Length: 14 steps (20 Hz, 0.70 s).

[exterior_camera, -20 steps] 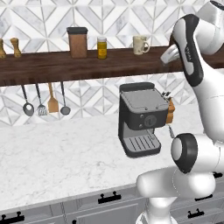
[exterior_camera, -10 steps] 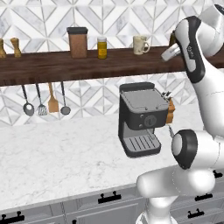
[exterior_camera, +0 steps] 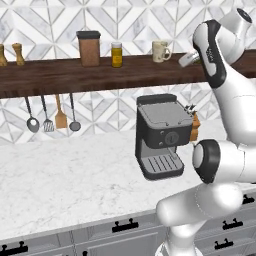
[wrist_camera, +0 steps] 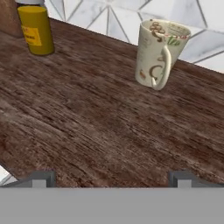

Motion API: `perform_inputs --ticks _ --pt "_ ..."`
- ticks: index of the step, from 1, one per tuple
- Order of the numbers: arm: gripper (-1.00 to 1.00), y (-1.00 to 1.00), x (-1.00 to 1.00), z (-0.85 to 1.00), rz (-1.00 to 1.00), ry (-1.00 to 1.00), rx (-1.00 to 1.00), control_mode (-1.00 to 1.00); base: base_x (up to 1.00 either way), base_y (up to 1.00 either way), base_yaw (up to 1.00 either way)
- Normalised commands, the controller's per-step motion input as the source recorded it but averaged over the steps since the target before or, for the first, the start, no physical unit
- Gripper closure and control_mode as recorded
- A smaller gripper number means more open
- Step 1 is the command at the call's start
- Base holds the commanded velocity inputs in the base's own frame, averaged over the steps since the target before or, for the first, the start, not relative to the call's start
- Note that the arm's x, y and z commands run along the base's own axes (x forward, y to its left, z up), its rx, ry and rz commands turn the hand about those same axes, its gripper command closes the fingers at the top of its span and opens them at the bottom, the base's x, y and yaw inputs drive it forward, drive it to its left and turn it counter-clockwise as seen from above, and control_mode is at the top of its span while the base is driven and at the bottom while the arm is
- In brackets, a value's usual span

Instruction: Gather all objects into one cabinet and sort the glasses and bowls to opposite sides.

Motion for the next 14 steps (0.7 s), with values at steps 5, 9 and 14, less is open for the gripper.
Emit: perform_inputs --ticks 5,9,14 --pt "-1.00 0.00 0.25 0.04 0.00 -0.02 0.04 -1.00 0.00 0.00 0.00" --pt "-1.00 -0.04 0.10 0.00 0.00 0.00 0.02 -1.00 0.00 0.00 0.00" --pt "-1.00 -0.03 0.11 0.00 0.00 0.00 0.03 -1.00 0.00 0.00 0.00"
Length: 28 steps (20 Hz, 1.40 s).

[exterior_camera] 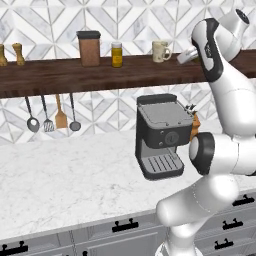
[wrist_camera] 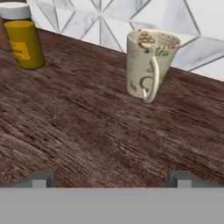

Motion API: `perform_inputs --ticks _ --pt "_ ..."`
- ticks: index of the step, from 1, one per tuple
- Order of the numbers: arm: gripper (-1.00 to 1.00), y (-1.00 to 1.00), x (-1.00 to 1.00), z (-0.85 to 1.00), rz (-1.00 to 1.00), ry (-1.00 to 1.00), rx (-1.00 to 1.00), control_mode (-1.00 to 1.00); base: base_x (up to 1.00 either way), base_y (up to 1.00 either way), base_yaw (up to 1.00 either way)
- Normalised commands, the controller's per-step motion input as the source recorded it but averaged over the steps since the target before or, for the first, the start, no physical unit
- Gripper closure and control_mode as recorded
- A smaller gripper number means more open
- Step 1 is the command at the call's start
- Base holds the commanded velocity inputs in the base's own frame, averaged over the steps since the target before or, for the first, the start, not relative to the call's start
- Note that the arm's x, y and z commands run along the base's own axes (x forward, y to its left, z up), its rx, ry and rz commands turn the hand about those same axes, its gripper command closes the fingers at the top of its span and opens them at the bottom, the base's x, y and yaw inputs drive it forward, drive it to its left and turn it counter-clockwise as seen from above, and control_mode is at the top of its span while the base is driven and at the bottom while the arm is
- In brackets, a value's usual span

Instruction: Gather all objects into one cabinet and sort the glasses and bowls to opposite sides.

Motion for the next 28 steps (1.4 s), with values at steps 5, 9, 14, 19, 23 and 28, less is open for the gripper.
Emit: perform_inputs --ticks 5,9,14,19,23,28 --pt "-1.00 0.00 0.21 0.05 0.00 0.00 0.03 -1.00 0.00 0.00 0.00" --pt "-1.00 -0.06 0.18 0.11 0.00 -0.03 0.04 -1.00 0.00 0.00 0.00" --pt "-1.00 0.00 0.25 0.09 0.00 -0.02 0.02 -1.00 0.00 0.00 0.00" --pt "-1.00 0.00 0.30 0.08 -0.01 -0.01 0.01 -1.00 0.00 0.00 0.00" --pt "-1.00 0.00 0.34 0.02 -0.02 0.00 0.01 -1.00 0.00 0.00 0.00" --pt "-1.00 0.00 0.37 0.00 -0.03 0.00 0.00 -1.00 0.00 0.00 0.00"
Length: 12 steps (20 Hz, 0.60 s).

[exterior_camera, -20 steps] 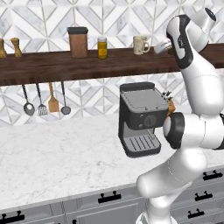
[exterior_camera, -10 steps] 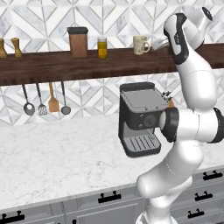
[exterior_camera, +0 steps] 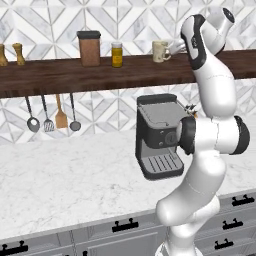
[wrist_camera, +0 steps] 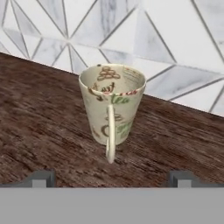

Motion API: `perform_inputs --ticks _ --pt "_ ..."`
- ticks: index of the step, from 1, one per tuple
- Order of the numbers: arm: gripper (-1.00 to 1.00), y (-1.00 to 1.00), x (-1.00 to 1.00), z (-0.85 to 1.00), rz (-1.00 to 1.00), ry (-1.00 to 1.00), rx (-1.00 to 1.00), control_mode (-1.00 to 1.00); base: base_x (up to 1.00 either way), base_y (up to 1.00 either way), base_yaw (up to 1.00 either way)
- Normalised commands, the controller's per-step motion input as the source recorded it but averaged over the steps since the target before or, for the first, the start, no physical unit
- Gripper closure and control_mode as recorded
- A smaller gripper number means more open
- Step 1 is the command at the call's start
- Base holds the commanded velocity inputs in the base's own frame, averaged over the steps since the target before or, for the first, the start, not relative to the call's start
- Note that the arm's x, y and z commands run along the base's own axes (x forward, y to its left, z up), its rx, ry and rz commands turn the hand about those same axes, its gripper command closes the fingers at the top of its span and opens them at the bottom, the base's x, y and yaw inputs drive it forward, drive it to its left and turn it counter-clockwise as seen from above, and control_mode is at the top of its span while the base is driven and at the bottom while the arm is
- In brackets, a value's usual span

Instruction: Gather all objects into one cabinet and sort the glasses and bowls to opposite sides.

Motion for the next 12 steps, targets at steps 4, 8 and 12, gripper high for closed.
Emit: perform_inputs --ticks 4,8,12 --pt "-1.00 0.00 0.43 0.00 -0.03 0.00 0.00 -1.00 0.00 0.00 0.00" --pt "-1.00 0.05 0.32 0.00 -0.03 0.00 0.00 -1.00 0.00 0.00 0.00" --pt "-1.00 0.12 0.06 0.00 -0.01 0.00 0.00 -1.00 0.00 0.00 0.00"
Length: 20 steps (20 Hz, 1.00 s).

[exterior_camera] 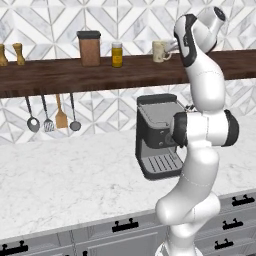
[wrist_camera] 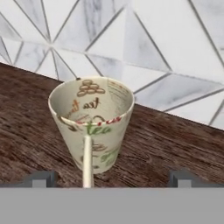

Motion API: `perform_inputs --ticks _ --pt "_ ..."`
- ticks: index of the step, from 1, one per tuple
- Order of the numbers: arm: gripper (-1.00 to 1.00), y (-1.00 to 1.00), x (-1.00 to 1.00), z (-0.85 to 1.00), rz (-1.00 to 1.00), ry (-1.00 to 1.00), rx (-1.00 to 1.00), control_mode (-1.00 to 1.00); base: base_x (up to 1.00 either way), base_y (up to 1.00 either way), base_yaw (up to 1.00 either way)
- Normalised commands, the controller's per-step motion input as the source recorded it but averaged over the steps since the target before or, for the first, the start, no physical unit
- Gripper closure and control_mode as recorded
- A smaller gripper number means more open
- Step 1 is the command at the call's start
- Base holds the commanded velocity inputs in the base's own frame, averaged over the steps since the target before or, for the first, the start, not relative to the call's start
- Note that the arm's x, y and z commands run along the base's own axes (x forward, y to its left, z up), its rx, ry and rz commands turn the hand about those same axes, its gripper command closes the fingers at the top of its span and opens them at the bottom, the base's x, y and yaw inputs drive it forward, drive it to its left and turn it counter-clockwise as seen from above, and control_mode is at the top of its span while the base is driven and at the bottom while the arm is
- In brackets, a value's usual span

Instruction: Gather all objects into one cabinet and sort the glasses and bowls to opposite sides.

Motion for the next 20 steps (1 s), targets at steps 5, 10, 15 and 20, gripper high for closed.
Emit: perform_inputs --ticks 5,10,15,20 --pt "-1.00 0.20 0.00 0.00 0.00 0.00 0.00 -1.00 0.00 0.00 0.00" --pt "-1.00 0.19 0.05 -0.04 0.00 0.00 0.00 -1.00 0.00 0.00 0.00" --pt "-1.00 0.04 0.06 -0.20 0.00 0.00 0.00 -1.00 0.00 0.00 0.00" --pt "-1.00 0.00 0.00 -0.22 0.00 0.00 0.00 -1.00 0.00 0.00 0.00"
